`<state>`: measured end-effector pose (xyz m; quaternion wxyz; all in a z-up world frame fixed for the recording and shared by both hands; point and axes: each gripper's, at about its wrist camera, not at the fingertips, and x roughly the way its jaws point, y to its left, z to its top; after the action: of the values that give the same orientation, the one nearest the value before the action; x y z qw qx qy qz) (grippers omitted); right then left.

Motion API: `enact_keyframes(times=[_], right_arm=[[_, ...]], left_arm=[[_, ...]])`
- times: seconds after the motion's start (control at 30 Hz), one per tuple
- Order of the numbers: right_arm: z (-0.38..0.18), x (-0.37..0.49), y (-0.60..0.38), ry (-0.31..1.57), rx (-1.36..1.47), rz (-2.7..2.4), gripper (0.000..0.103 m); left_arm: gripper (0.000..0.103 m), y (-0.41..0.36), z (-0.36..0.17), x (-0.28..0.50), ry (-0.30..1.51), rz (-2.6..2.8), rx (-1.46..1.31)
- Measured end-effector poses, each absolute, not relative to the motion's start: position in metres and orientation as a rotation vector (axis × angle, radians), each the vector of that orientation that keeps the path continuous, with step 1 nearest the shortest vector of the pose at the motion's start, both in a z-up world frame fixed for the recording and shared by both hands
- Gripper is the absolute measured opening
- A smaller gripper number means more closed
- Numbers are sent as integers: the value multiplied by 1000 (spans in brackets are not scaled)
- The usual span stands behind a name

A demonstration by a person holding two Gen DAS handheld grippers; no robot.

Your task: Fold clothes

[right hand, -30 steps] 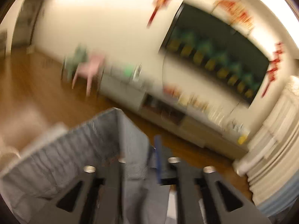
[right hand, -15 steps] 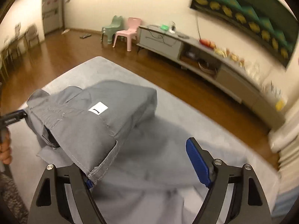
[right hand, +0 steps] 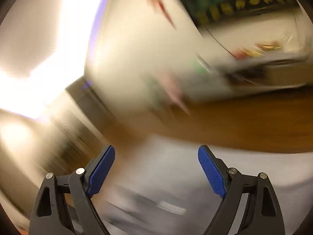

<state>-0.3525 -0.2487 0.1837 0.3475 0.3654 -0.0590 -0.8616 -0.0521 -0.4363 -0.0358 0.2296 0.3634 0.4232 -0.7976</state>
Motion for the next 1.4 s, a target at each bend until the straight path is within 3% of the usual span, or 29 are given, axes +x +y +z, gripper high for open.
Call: enact_keyframes(times=[0.03, 0.17, 0.23, 0.3, 0.37, 0.47, 0.57, 0.63, 0.7, 0.8, 0.9, 0.93, 0.97, 1.07, 1.13, 1.17, 1.3, 1.4], right_arm=[[172, -356, -257, -109, 1023, -2237, 69], [137, -333, -244, -145, 1147, -2135, 70], [123, -304, -214, -69, 1151, -2172, 73], [92, -282, -156, -28, 1230, -2278, 75], [56, -266, -85, -37, 1356, -2370, 75], [27, -244, 39, -238, 1477, -2529, 75], [13, -237, 112, -300, 1515, -2653, 76], [3, -246, 138, -300, 1538, -2695, 76], [-7, -255, 165, -300, 1561, -2737, 76], [-22, -268, 204, -299, 1595, -2801, 76], [-36, -282, 244, -298, 1630, -2864, 76], [-35, -286, 247, -285, 1621, -2861, 76], [-34, -291, 250, -271, 1612, -2857, 76], [-35, -304, 256, -248, 1603, -2840, 76], [-37, -311, 258, -244, 1604, -2823, 76], [-35, -309, 257, -239, 1603, -2815, 76], [-34, -313, 253, -214, 1587, -2800, 78], [-34, -321, 252, -201, 1571, -2811, 81]], left_arm=[[14, -438, -31, -49, 1140, -2215, 997], [16, -439, -13, -44, 1029, -2307, 979], [16, -428, -5, -50, 932, -2372, 1018], [16, -416, 2, -57, 839, -2433, 1061], [23, -396, 10, -62, 780, -2477, 1077], [28, -379, 18, -73, 695, -2505, 1076], [28, -368, 21, -85, 617, -2476, 1054], [14, -360, 25, -74, 601, -2458, 989], [12, -363, 33, -65, 676, -2480, 883], [14, -404, 13, -52, 978, -2300, 838], [30, -447, -48, -33, 1348, -1916, 974], [29, -446, -44, -30, 1351, -1926, 966], [29, -438, -30, -28, 1271, -1970, 962], [39, -372, 45, -37, 676, -2167, 924], [62, -324, 72, -44, 357, -2231, 860], [66, -302, 80, -49, 238, -2268, 830], [67, -228, 92, -82, -66, -2480, 753], [68, -205, 86, -112, -111, -2583, 797]])
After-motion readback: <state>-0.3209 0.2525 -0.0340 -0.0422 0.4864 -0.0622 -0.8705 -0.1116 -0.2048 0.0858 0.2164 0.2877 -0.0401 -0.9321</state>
